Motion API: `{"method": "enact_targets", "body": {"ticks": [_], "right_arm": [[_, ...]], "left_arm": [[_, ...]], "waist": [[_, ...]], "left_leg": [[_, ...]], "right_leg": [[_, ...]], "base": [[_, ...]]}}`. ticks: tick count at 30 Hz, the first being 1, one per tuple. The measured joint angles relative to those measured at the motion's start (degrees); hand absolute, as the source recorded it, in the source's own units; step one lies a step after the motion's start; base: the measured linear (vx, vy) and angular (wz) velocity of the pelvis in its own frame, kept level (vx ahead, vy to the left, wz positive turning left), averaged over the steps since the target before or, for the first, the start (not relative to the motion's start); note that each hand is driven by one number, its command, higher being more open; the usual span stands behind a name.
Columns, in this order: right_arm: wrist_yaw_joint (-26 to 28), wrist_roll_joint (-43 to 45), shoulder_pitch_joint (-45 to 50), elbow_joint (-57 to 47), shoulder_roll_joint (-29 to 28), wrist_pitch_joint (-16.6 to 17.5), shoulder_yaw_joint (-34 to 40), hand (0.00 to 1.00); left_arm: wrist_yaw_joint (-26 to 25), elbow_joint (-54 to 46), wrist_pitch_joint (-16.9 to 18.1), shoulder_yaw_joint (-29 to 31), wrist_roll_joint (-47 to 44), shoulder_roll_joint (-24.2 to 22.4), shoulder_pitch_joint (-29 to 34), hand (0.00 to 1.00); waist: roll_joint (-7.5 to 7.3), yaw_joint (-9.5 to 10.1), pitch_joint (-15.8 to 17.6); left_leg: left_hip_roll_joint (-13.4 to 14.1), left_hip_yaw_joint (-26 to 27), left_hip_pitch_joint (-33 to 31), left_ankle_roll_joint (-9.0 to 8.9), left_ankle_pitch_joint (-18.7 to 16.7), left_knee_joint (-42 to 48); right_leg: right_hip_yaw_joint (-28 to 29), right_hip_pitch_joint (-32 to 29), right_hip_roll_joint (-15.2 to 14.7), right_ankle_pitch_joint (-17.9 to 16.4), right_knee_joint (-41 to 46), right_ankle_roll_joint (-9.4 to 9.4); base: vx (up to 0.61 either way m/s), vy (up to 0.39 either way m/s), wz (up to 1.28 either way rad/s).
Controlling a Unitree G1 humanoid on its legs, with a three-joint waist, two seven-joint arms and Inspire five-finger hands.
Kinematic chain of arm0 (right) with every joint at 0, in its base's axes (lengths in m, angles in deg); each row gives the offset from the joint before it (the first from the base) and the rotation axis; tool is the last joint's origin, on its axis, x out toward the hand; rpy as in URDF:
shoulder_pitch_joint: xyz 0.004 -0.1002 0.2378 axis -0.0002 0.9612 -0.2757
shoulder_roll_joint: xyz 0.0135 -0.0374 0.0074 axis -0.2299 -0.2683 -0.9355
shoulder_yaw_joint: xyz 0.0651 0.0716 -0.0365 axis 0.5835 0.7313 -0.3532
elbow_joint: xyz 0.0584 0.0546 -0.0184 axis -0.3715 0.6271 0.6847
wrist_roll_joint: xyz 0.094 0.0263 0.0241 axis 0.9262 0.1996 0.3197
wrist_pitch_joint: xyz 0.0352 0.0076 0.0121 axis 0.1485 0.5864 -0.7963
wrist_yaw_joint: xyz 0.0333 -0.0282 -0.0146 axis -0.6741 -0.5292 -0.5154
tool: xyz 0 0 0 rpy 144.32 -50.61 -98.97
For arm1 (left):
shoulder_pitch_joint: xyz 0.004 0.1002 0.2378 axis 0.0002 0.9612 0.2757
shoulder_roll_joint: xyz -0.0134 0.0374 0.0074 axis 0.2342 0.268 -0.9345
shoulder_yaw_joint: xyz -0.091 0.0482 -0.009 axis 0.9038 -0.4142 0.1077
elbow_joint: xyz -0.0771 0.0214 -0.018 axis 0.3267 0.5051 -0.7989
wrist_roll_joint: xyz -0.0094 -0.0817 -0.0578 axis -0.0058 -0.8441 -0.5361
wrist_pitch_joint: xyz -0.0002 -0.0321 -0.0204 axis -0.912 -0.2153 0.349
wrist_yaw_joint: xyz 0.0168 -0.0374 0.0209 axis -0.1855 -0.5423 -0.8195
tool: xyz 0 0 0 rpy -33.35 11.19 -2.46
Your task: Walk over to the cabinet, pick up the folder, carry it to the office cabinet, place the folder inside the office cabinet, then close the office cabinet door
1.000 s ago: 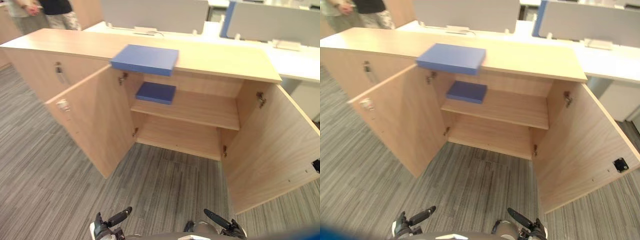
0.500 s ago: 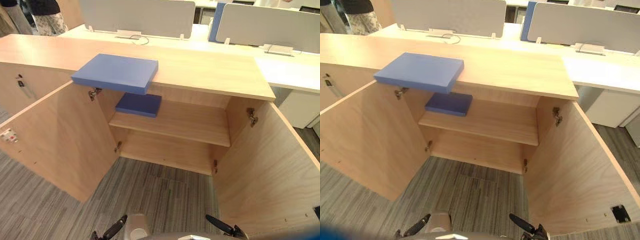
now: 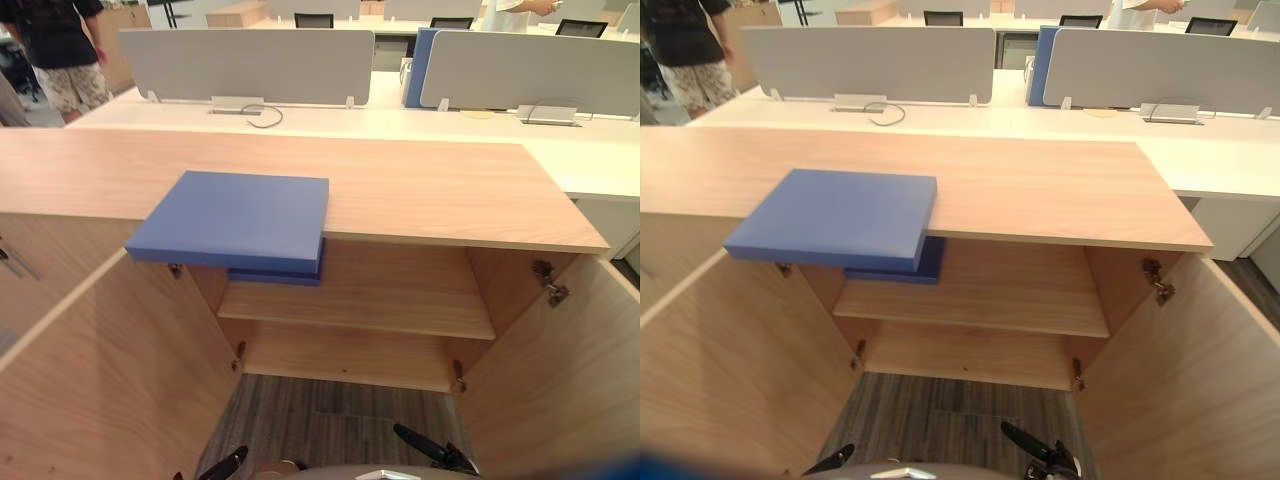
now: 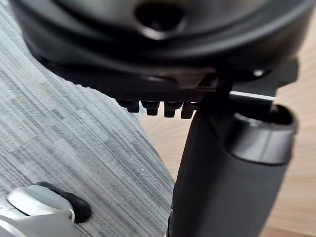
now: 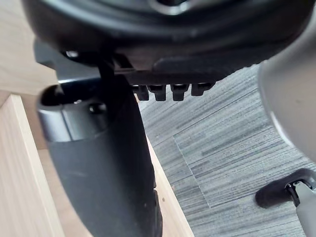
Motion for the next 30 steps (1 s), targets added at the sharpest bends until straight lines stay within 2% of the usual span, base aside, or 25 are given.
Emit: {"method": "enact_targets", "body": {"ticks": [1,2,3,5,6,7,8,9,12,13,14,16,17,18,20,23,27,30], "right_arm": [[0.19,-0.14,-0.11,-0.18,0.35,0.01,0.13,1.00],[0.24,-0.28,-0.17,-0.47,0.35,-0.05,0.17,1.00],[0.24,-1.12,-0.32,-0.92,0.39,0.05,-0.29,1.00],[0.39,-1.92,-0.86,-0.85,0.07,0.21,-0.56,1.00],[0.51,-1.91,-1.10,-0.83,0.08,0.42,-1.21,1.00],[0.71,-1.91,-1.00,-0.71,0.02,0.31,-2.11,1.00],[0.71,-1.92,-0.72,-0.51,0.11,0.30,-2.60,1.00],[0.67,-1.90,-0.71,0.22,0.53,0.07,-2.58,1.00],[0.61,-1.87,-1.06,0.10,1.37,-0.27,-3.45,1.00],[0.60,-1.87,-1.02,0.11,1.47,-0.48,-3.86,1.00],[0.58,-1.89,-0.68,0.08,1.46,-0.71,-4.98,1.00],[0.54,-1.93,-0.20,0.04,0.83,-0.81,-6.34,1.00],[0.43,-1.93,0.08,-0.01,0.49,-0.84,-7.46,1.00],[0.43,-1.94,0.21,-0.01,0.34,-0.96,-7.60,1.00],[0.43,-1.95,0.52,-0.06,0.39,-1.00,-7.61,1.00],[0.48,-1.98,0.67,-0.01,0.36,-1.18,-8.77,1.00],[0.42,-1.93,0.40,-0.03,-0.41,-1.22,-9.02,1.00],[-0.18,-1.80,-0.20,0.09,-1.91,-0.41,-9.69,1.00]], "left_arm": [[0.61,0.67,0.02,-0.65,-0.52,0.17,-0.12,1.00],[0.81,0.85,0.00,-0.67,-0.73,0.20,-0.07,1.00],[1.71,0.85,0.02,-0.85,-1.85,0.20,0.34,1.00],[2.91,0.87,0.02,-1.22,-2.63,0.54,0.76,1.00],[3.85,0.89,0.05,-1.27,-3.89,0.58,1.18,1.00],[4.51,0.88,0.07,-1.22,-6.01,0.59,1.49,1.00],[4.75,0.89,0.07,-1.08,-7.11,0.52,1.61,1.00],[4.92,0.79,0.12,-0.76,-9.84,-0.34,1.57,1.00],[4.24,-1.85,-0.13,-0.74,-16.38,-1.84,3.01,1.00],[4.23,-3.42,-0.55,-1.27,-17.57,-1.71,3.48,1.00],[3.58,-8.48,-0.66,-2.93,-20.20,-1.54,4.77,1.00],[3.20,-21.47,-0.48,-5.54,-23.89,-1.38,7.99,1.00],[3.20,-30.50,0.31,-7.16,-24.47,-1.89,10.24,1.00],[3.33,-37.60,0.93,-8.68,-24.39,-2.24,11.50,1.00],[3.56,-44.95,1.04,-10.14,-23.87,-2.32,11.84,1.00],[2.75,-55.96,1.21,-10.58,-19.05,-2.17,11.29,1.00],[-1.97,-67.09,1.31,-8.71,-7.46,-2.15,11.14,1.00],[-11.26,-73.18,1.21,-5.01,8.42,-2.22,11.35,1.00]], "waist": [[0.36,-0.07,0.00],[0.62,-0.12,-0.06],[0.86,-0.25,-0.07],[0.92,-0.90,-0.07],[1.03,-1.60,-0.11],[0.88,-1.75,-0.12],[0.72,-1.76,-0.29],[0.64,-1.37,-0.81],[2.00,-1.11,-0.83],[1.96,-1.06,-0.80],[1.42,-1.06,-0.79],[0.57,0.13,-1.11],[-0.41,0.37,-1.50],[-0.75,0.62,-1.65],[-0.74,1.04,-1.66],[-0.89,2.33,-1.69],[-1.08,3.48,-1.51],[-1.15,3.88,-1.51]], "left_leg": [[-0.55,0.07,1.37,0.39,-0.09,-0.87],[-0.72,0.10,2.06,0.64,-0.15,-1.30],[-0.57,0.05,3.98,1.09,-0.45,-2.66],[0.31,-0.64,5.05,0.99,-0.56,-3.29],[1.24,-1.37,5.29,0.58,-0.61,-3.27],[1.79,-2.39,5.35,-0.26,-0.56,-3.20],[1.84,-2.94,5.32,-0.90,-0.46,-3.20],[2.59,-3.71,5.23,-2.20,0.07,-3.94],[4.05,-4.28,4.78,-3.93,1.52,-5.83],[4.37,-4.72,4.95,-4.26,1.79,-6.33],[4.85,-5.95,5.08,-4.85,2.27,-7.10],[5.69,-7.16,4.46,-5.60,2.79,-7.83],[5.80,-7.97,3.29,-5.79,2.94,-7.68],[5.77,-9.05,2.54,-5.83,3.01,-7.52],[5.58,-10.38,2.13,-5.82,3.00,-7.05],[5.01,-12.47,0.27,-5.56,2.81,-6.24],[4.27,-15.56,-0.78,-5.09,2.88,-6.05],[4.05,-16.61,-0.91,-4.71,2.69,-6.07]], "right_leg": [[-0.02,-1.53,-1.37,0.63,4.19,-1.64],[-0.61,-2.26,-1.96,0.23,5.80,-1.90],[-2.38,-3.77,-2.05,-2.44,6.84,-1.70],[-3.60,-5.09,0.06,-5.89,4.19,-0.83],[-3.35,-5.40,2.99,-7.58,-0.84,-0.35],[-3.10,-5.11,5.51,-7.46,-8.26,-0.34],[-3.20,-4.23,6.14,-7.67,-10.48,-0.33],[-3.91,-1.66,7.69,-8.05,-16.34,0.05],[-5.36,-0.71,9.84,-8.01,-20.59,-0.01],[-6.04,-0.17,10.23,-7.95,-21.28,-0.11],[-7.55,0.81,11.08,-7.76,-22.77,-0.43],[-8.79,1.20,12.25,-7.46,-24.26,-0.94],[-9.91,1.14,12.60,-7.31,-25.12,-1.17],[-11.02,1.30,12.66,-7.07,-25.59,-1.11],[-12.30,2.43,12.54,-6.55,-26.74,-0.68],[-14.49,2.86,12.40,-5.75,-27.87,-0.25],[-17.41,3.97,12.31,-4.56,-29.05,0.41],[-17.85,4.43,12.33,-3.87,-29.35,0.62]], "base": [[0.13,0.141,0.05],[0.08,0.091,-0.04],[0.06,0.070,-0.03],[0.04,-0.001,0.10],[0.04,-0.119,0.33],[0.04,-0.138,0.38],[0.09,-0.202,0.36],[0.10,-0.167,0.20],[0.09,-0.235,0.11],[0.06,-0.207,0.35],[0.05,-0.189,0.44],[0.04,-0.172,0.38],[0.03,-0.111,0.39],[0.03,-0.096,0.43],[0.02,-0.031,0.39],[-0.02,0.006,0.38],[-0.02,0.017,0.42],[-0.03,0.027,0.19]]}}
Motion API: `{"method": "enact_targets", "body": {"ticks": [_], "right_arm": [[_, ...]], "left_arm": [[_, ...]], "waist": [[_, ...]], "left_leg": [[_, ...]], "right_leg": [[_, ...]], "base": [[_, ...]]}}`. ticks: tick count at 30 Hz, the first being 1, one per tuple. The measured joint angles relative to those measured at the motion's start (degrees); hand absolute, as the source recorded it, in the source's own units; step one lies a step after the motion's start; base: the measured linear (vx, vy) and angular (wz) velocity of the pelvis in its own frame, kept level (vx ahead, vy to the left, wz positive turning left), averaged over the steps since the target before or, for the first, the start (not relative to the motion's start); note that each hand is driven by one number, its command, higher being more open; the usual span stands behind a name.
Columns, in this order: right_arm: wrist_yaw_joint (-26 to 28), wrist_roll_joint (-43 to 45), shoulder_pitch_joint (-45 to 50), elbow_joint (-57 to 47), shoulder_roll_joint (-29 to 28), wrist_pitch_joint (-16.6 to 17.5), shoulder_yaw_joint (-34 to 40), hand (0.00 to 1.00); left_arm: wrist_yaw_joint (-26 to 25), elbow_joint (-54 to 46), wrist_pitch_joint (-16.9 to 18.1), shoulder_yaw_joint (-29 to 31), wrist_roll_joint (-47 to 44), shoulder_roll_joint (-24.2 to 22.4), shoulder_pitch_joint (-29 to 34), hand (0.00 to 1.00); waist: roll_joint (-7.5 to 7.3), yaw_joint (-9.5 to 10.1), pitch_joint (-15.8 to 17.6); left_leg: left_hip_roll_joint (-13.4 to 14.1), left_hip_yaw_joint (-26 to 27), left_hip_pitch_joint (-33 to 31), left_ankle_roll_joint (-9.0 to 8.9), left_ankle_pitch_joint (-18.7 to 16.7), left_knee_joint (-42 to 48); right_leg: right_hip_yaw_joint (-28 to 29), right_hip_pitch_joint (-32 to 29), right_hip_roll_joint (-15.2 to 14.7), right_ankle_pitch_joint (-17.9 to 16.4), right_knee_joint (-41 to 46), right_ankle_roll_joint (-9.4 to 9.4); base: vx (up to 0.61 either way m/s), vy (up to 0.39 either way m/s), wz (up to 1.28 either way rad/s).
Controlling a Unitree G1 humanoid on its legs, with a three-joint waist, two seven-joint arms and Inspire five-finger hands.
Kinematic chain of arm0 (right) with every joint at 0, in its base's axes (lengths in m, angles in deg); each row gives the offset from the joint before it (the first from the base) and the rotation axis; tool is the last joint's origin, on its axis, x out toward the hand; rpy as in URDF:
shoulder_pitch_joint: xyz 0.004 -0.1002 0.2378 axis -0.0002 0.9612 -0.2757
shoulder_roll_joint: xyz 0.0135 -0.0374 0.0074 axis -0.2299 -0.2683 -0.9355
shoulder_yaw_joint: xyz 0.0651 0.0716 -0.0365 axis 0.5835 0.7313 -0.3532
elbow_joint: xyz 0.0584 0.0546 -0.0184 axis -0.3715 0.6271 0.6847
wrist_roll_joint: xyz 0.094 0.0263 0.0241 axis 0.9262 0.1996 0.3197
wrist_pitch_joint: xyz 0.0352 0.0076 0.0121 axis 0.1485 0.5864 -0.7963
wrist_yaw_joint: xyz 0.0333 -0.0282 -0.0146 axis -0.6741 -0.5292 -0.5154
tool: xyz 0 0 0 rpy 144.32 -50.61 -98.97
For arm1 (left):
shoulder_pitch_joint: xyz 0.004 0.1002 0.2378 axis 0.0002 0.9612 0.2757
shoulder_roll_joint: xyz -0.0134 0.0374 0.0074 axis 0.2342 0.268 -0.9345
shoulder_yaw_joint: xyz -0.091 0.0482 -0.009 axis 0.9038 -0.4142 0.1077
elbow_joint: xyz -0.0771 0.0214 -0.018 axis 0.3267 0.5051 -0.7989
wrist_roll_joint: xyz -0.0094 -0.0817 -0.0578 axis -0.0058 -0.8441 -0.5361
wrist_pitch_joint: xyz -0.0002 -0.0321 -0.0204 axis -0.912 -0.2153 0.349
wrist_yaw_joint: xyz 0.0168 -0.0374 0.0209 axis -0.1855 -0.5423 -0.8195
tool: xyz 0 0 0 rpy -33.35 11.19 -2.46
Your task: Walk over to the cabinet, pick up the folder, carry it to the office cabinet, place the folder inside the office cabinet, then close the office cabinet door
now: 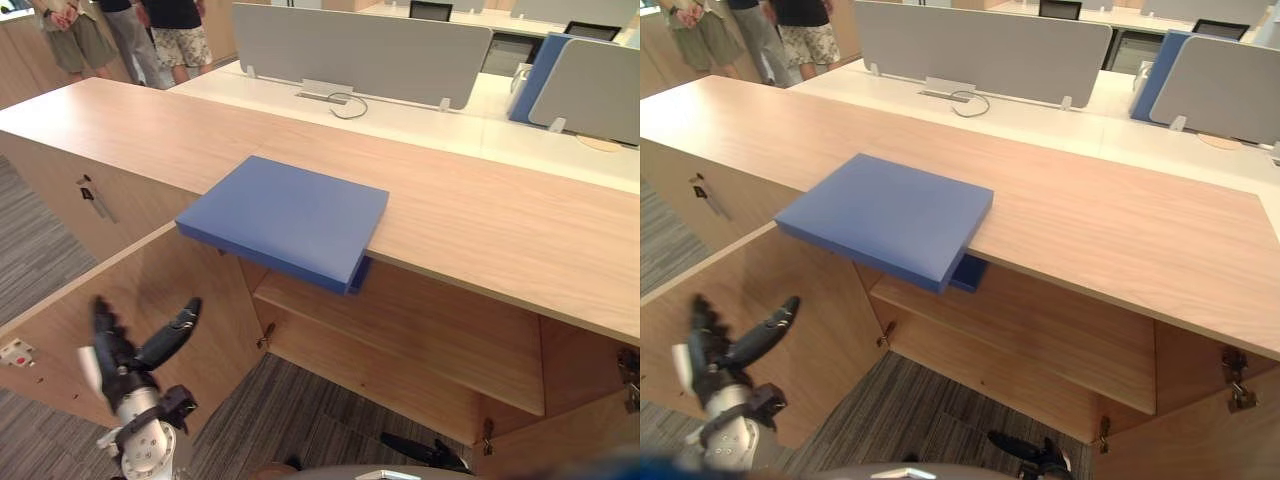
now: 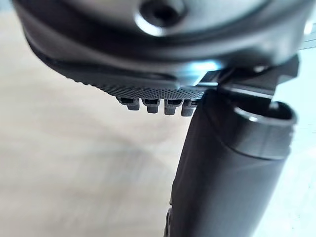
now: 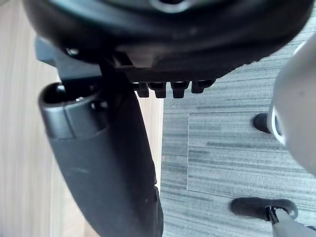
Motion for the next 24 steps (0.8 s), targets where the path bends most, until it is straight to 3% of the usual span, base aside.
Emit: {"method": "enact_targets", "body": {"ticks": [3,8,13,17,24], "right_arm": [[-0.61,-0.01,-0.06,-0.06,-0.06,0.58,-0.32,1.00],[-1.24,0.00,-0.10,-0.07,-0.04,1.24,-0.23,1.00],[-1.23,-0.12,-0.01,0.24,0.36,1.42,-0.04,1.00],[-0.82,-0.27,0.13,1.81,0.92,1.56,-0.06,1.00],[0.23,-2.51,1.54,2.91,3.48,1.59,0.37,1.00]], "left_arm": [[-7.99,-5.33,-0.96,2.05,13.04,0.00,0.05,1.00],[-12.83,-10.73,-3.26,2.40,25.21,2.89,-0.04,1.00],[-12.74,-11.31,-5.11,1.86,34.08,6.88,-0.03,1.00],[-10.85,-11.30,-4.99,-1.01,38.62,13.65,0.07,1.00],[-5.24,-11.16,0.65,-3.54,44.20,28.34,2.09,1.00]], "waist": [[-0.13,1.28,-0.10],[-0.14,1.41,-0.21],[0.05,1.22,-0.82],[-0.23,1.16,-1.46],[0.62,0.70,-2.31]], "left_leg": [[-0.40,-0.51,-0.08,0.39,-0.07,0.03],[-0.75,-0.98,-0.17,0.56,-0.07,0.05],[-0.72,0.22,-0.18,0.72,-0.19,-0.05],[-0.61,1.56,-0.17,0.68,-0.20,-0.09],[0.01,3.43,-0.01,0.48,-0.04,-0.61]], "right_leg": [[-0.06,0.28,-0.04,0.74,-0.96,-0.20],[0.30,0.58,-0.02,1.25,-1.81,-0.77],[2.19,0.19,0.11,1.37,-2.86,-0.99],[4.19,0.11,0.32,1.38,-4.14,-1.00],[6.94,-0.73,0.79,1.66,-4.52,-1.46]], "base": [[-0.01,0.017,0.09],[0.00,0.007,0.06],[-0.02,-0.008,-0.13],[-0.03,-0.016,-0.17],[-0.05,-0.009,-0.15]]}}
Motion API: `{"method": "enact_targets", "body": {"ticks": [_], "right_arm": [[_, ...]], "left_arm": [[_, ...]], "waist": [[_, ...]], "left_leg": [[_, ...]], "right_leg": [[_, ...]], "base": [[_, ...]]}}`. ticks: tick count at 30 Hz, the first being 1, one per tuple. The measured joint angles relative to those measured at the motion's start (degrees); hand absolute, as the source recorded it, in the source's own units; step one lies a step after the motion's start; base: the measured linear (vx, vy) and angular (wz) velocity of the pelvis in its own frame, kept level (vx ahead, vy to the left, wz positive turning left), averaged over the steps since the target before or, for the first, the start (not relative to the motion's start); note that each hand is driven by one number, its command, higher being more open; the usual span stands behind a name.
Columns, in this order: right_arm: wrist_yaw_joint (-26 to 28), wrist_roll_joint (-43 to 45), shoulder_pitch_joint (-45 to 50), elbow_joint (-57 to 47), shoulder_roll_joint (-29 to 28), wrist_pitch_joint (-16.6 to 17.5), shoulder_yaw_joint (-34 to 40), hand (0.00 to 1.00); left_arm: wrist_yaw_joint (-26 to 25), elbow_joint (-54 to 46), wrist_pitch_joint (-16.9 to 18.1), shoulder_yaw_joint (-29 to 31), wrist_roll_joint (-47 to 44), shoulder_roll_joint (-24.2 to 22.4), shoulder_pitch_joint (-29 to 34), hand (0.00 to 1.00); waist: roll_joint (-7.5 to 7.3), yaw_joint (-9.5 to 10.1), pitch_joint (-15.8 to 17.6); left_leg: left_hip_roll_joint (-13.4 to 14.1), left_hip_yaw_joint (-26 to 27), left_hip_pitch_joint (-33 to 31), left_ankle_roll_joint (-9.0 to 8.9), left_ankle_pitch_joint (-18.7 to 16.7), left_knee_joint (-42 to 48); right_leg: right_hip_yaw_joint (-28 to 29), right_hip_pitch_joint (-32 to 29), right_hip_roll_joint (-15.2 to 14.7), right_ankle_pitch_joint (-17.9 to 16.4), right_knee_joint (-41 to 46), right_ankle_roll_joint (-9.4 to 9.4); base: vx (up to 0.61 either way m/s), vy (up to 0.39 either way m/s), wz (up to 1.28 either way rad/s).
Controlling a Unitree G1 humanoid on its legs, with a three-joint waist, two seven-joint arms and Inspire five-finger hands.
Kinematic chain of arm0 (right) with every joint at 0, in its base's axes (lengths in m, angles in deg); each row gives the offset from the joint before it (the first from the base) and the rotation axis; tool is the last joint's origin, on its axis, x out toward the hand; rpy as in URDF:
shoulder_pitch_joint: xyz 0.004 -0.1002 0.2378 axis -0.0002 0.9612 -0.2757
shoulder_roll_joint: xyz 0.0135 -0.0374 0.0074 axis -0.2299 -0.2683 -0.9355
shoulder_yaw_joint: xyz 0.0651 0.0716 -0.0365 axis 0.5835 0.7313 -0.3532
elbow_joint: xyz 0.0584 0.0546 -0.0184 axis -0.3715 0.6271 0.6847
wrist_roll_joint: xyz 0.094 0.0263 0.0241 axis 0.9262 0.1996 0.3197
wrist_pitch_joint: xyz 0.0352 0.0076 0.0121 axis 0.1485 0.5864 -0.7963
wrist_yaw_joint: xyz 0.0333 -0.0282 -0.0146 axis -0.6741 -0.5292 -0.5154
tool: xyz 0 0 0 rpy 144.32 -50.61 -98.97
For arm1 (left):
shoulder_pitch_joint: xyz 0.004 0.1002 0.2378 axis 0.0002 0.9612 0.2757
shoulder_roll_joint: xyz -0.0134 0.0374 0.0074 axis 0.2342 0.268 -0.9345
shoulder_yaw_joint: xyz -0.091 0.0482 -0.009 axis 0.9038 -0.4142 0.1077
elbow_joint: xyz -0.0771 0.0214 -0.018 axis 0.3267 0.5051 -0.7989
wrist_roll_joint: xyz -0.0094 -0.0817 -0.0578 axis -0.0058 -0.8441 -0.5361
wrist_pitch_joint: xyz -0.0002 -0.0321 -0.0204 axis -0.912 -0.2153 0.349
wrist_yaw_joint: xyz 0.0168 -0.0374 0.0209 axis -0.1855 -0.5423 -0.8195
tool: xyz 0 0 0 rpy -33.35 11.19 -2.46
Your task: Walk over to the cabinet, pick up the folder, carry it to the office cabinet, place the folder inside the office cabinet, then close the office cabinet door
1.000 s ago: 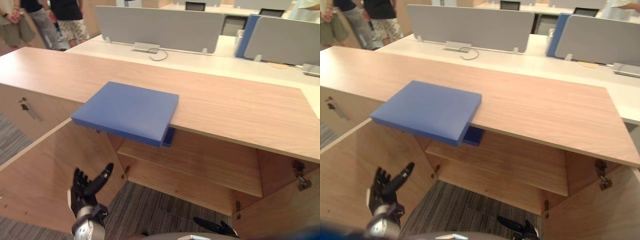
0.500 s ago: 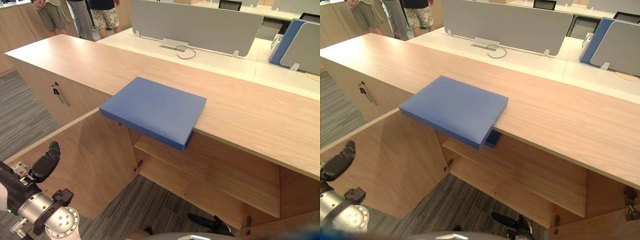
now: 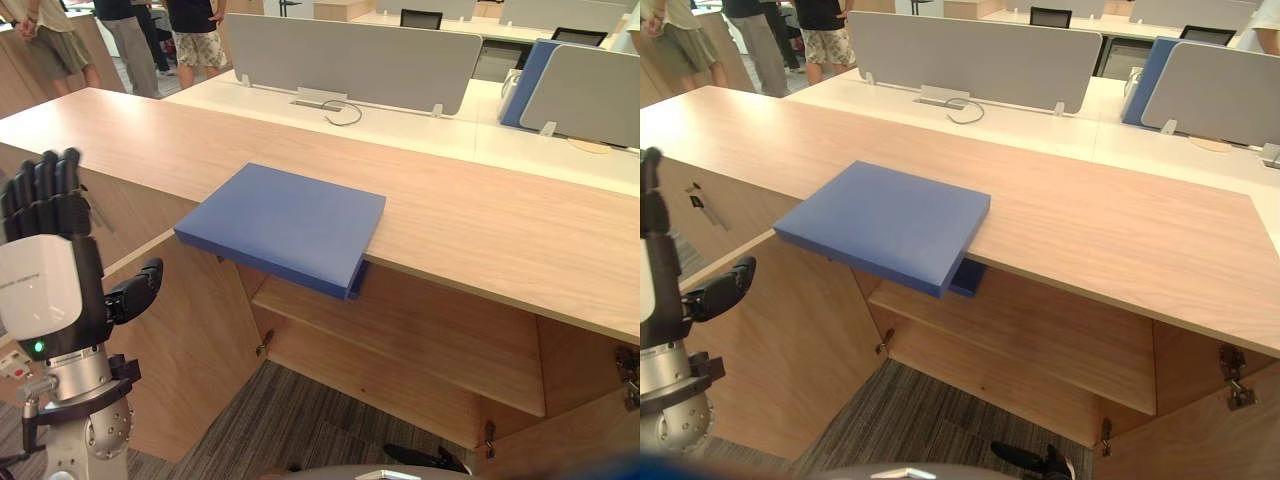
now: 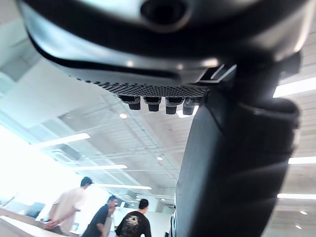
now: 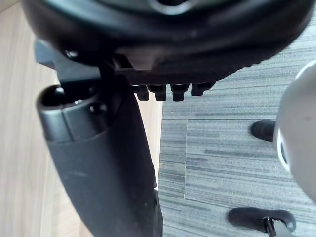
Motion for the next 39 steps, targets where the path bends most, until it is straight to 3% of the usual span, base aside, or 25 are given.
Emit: {"method": "enact_targets", "body": {"ticks": [3,8,17,26,34,39], "right_arm": [[0.29,-0.18,0.35,0.00,0.77,0.00,0.16,1.00],[0.45,-2.21,0.36,-0.06,1.29,0.37,0.67,1.00],[1.32,-3.06,0.43,-0.09,1.26,0.89,0.65,1.00],[1.44,-4.55,1.06,-0.21,1.27,0.95,0.12,1.00],[1.43,-4.73,2.17,-0.25,1.30,0.89,-0.03,1.00],[1.48,-5.00,2.10,-1.29,1.29,0.89,-0.51,1.00]], "left_arm": [[1.73,0.07,2.53,0.09,1.43,4.16,0.06,1.00],[3.82,1.02,5.04,0.09,2.75,6.24,1.78,1.00],[4.95,3.13,5.70,-0.55,4.36,11.88,1.21,1.00],[7.56,8.36,7.73,-8.54,4.36,13.39,-2.10,1.00],[9.72,14.96,7.47,-15.29,4.35,13.76,-8.24,1.00],[10.32,20.52,7.45,-18.59,4.38,13.77,-10.80,1.00]], "waist": [[0.19,-0.19,-0.16],[0.42,-0.10,-1.18],[0.78,-0.22,-2.37],[1.31,-1.13,-2.85],[1.13,-1.94,-3.43],[1.85,-3.14,-3.05]], "left_leg": [[0.25,0.26,0.12,-0.20,0.54,-0.78],[0.50,1.25,0.50,-0.22,1.23,-2.05],[1.09,2.27,1.50,-0.49,1.99,-3.47],[1.66,4.31,2.34,-0.91,2.67,-4.63],[2.33,5.90,2.49,-1.13,2.78,-4.63],[2.43,7.22,3.47,-1.11,2.79,-4.99]], "right_leg": [[0.46,-0.18,0.28,0.19,-0.29,-0.30],[1.69,-0.87,0.41,0.20,-0.41,-0.31],[2.82,-0.99,0.86,0.38,-0.48,-0.61],[5.01,-1.31,1.58,0.53,-1.23,-0.83],[6.57,-1.90,2.17,0.94,-1.25,-1.33],[7.76,-1.73,2.15,1.43,-1.73,-1.12]], "base": [[-0.05,-0.013,-0.06],[-0.04,-0.002,-0.10],[-0.04,-0.005,-0.06],[-0.04,-0.006,-0.11],[-0.03,-0.005,-0.11],[-0.05,0.012,-0.13]]}}
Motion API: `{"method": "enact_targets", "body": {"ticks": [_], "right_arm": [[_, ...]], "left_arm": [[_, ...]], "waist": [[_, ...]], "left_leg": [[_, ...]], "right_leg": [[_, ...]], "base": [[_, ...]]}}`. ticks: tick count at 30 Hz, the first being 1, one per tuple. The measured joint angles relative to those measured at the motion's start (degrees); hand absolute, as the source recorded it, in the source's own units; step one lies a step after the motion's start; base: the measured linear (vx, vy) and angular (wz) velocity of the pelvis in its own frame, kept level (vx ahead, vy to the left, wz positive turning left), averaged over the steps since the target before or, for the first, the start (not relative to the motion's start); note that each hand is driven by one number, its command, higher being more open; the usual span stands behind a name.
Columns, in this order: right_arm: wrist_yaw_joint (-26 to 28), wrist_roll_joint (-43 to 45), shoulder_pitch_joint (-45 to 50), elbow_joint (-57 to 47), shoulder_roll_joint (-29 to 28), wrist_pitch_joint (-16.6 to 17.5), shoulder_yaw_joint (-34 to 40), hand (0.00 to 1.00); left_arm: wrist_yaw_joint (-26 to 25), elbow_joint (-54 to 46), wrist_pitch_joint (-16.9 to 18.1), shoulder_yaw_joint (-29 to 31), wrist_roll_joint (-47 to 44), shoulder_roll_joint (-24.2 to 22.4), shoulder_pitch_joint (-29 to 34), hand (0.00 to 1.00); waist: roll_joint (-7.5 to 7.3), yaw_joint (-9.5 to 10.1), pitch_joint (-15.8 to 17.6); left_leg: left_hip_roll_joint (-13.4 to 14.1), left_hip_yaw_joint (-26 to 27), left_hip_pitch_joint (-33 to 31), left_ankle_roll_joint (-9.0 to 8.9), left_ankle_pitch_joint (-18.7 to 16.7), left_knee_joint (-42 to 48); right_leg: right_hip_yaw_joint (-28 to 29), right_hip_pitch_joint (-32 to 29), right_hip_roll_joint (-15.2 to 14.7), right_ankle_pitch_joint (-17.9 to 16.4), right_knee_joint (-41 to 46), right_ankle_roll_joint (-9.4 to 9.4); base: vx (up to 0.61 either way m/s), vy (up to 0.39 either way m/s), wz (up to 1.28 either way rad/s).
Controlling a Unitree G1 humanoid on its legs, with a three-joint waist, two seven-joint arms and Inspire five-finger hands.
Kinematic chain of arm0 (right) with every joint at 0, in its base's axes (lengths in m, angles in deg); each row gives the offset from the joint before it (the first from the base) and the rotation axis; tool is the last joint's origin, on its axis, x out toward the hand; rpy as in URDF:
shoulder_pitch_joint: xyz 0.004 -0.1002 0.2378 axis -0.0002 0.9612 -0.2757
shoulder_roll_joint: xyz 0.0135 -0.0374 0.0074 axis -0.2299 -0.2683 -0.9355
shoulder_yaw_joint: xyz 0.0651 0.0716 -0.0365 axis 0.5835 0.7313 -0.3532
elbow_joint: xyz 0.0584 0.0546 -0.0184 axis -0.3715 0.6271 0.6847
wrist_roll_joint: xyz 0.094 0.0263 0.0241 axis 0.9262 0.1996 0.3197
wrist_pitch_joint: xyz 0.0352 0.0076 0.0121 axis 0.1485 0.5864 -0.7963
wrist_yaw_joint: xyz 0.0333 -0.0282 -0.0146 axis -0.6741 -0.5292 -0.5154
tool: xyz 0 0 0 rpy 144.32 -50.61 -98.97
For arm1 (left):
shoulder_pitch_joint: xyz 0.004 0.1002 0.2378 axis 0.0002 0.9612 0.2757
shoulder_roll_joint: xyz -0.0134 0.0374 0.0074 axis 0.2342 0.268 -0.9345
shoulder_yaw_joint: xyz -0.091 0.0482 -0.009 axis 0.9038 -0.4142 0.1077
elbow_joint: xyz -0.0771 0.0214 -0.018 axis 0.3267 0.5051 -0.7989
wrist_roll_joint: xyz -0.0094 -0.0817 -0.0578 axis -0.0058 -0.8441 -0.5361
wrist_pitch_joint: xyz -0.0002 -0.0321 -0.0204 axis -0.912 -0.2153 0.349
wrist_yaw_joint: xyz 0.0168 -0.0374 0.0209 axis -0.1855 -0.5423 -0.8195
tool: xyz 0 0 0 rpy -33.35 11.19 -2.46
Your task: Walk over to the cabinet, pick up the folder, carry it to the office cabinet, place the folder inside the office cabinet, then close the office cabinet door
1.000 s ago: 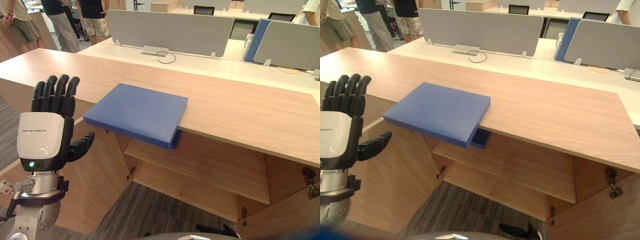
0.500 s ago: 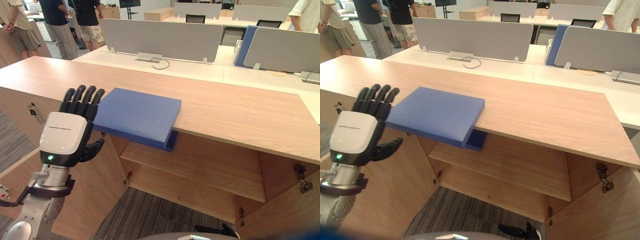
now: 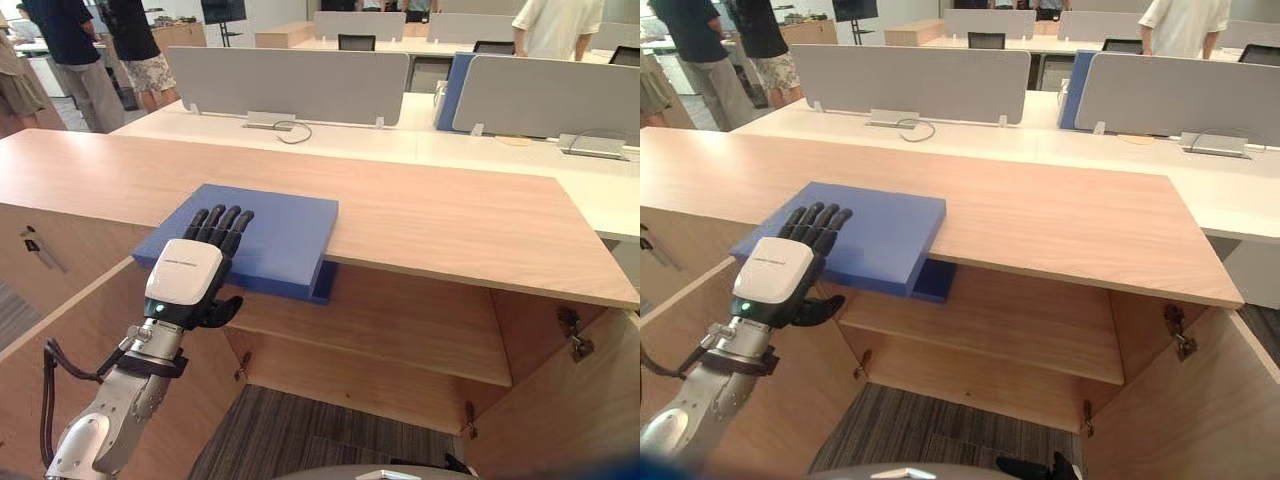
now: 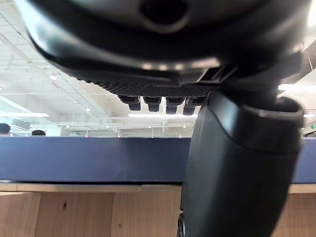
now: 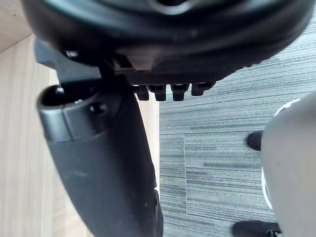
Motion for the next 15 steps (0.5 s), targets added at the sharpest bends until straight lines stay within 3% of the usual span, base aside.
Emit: {"method": "enact_targets", "body": {"ticks": [1,2,10,15], "right_arm": [[-0.01,0.00,0.00,-0.03,0.01,0.00,0.00,1.00],[-0.01,0.00,0.01,-0.03,0.01,-0.02,0.00,1.00],[-0.03,-0.01,0.00,-0.07,-0.04,-0.18,-0.20,1.00],[-0.01,0.00,-0.11,-0.05,-0.06,-0.22,-0.23,1.00]], "left_arm": [[0.01,0.68,-0.15,-0.39,0.01,0.00,-0.44,1.00],[0.01,1.53,-0.69,-1.00,0.05,0.00,-1.23,0.00],[-0.07,5.86,-4.35,-1.51,1.29,-0.19,-5.67,0.00],[-3.53,5.98,-4.85,-1.03,1.28,-1.15,-10.42,0.00]], "waist": [[-0.01,-0.05,-0.01],[0.00,-0.08,0.01],[0.01,-1.48,0.29],[0.08,-1.59,0.36]], "left_leg": [[0.02,0.21,0.06,0.00,0.00,-0.01],[0.06,0.39,0.11,0.00,0.00,-0.02],[0.01,1.70,0.69,0.03,-0.03,-0.08],[-0.02,2.15,1.02,0.03,-0.04,-0.09]], "right_leg": [[0.13,0.02,0.02,0.12,-0.12,0.06],[0.29,0.05,0.04,0.26,-0.33,0.13],[1.48,0.80,0.09,1.46,-2.24,0.58],[1.84,1.32,0.09,1.99,-3.00,0.69]], "base": [[-0.05,0.016,-0.15],[-0.05,0.017,-0.11],[-0.03,0.017,-0.07],[-0.01,0.006,-0.03]]}}
